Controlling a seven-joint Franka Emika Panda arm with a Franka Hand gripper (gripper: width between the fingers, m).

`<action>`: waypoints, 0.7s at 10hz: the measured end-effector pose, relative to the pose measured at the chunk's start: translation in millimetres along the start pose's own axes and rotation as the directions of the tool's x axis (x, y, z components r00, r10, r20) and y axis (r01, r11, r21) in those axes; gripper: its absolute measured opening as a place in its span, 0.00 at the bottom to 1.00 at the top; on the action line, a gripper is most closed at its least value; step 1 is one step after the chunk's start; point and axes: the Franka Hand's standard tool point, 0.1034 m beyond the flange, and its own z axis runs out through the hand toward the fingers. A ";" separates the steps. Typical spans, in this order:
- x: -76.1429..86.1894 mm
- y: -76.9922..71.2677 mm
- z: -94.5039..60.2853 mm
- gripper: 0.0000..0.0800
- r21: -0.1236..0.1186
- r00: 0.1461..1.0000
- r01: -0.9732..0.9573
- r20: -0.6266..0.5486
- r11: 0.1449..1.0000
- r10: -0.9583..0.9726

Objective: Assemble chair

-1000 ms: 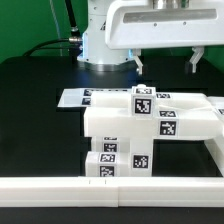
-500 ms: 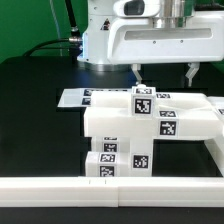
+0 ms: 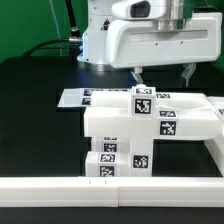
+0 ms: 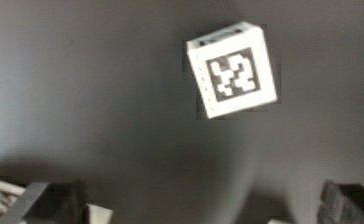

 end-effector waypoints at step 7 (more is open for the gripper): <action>-0.5 -9.7 15.5 0.81 -0.019 0.988 0.153 0.020 0.988 -0.152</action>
Offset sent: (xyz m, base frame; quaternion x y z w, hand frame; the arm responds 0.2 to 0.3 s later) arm 0.0045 0.0052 -0.0098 -0.0030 0.0042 -0.1034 0.9946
